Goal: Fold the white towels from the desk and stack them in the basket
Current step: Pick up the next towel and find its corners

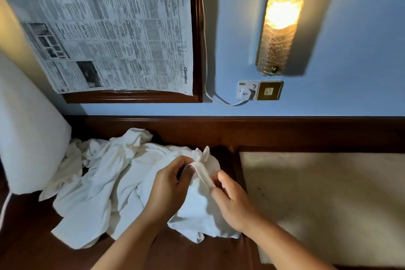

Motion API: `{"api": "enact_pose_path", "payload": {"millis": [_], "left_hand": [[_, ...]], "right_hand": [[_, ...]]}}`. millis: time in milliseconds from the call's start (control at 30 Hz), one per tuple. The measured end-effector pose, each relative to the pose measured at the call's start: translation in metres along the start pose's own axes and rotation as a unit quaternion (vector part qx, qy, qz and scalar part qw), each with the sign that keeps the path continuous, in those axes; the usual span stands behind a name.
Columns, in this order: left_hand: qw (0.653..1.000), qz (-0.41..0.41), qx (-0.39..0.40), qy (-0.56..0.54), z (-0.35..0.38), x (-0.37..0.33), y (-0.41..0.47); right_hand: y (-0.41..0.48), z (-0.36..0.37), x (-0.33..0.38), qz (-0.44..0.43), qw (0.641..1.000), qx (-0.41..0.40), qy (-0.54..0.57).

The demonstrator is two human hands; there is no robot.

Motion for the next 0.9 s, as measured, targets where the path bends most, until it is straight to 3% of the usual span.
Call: {"api": "enact_pose_path", "payload": {"millis": [67, 167, 267, 367, 533, 633, 700, 767, 833, 900], "left_hand": [[0.999, 0.025, 0.034, -0.015, -0.006, -0.012, -0.009], [0.996, 0.037, 0.078, -0.025, -0.019, -0.023, -0.034], [0.993, 0.056, 0.096, -0.025, -0.037, -0.018, -0.059], [0.994, 0.029, 0.108, -0.011, -0.045, 0.014, -0.074], [0.981, -0.007, 0.154, 0.119, -0.035, 0.074, -0.114], [0.988, -0.031, 0.141, 0.053, -0.027, 0.073, -0.132], [0.986, -0.092, 0.122, -0.068, -0.026, 0.062, -0.140], [0.961, -0.138, 0.096, -0.218, -0.026, 0.043, -0.143], [0.956, -0.116, 0.081, -0.258, -0.020, 0.016, -0.141], [0.968, -0.055, 0.089, -0.226, -0.009, -0.016, -0.140]], "right_hand": [[-0.012, 0.009, 0.007, -0.011, 0.999, 0.026, -0.040], [-0.028, 0.034, 0.013, -0.040, 0.991, -0.044, -0.123], [-0.044, 0.058, 0.018, -0.047, 0.985, -0.133, -0.097], [-0.063, 0.069, 0.019, -0.034, 0.984, -0.160, -0.071], [-0.101, 0.087, 0.027, -0.029, 0.985, -0.163, -0.043], [-0.113, 0.084, 0.032, -0.049, 0.986, -0.151, -0.049], [-0.122, 0.081, 0.036, -0.058, 0.981, -0.175, -0.066], [-0.135, 0.079, 0.039, -0.060, 0.976, -0.200, -0.061], [-0.155, 0.071, 0.037, -0.045, 0.971, -0.227, -0.058], [-0.180, 0.058, 0.028, -0.021, 0.964, -0.257, -0.064]]}}
Point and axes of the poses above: each hand's wrist, its own y-axis towards the middle knuckle, its own z-axis out of the palm, x = y × z, the point moved 2 cm from there along y, towards the middle knuckle, and after that the axes turned 5 degrees about x, right-handed, at the moved point
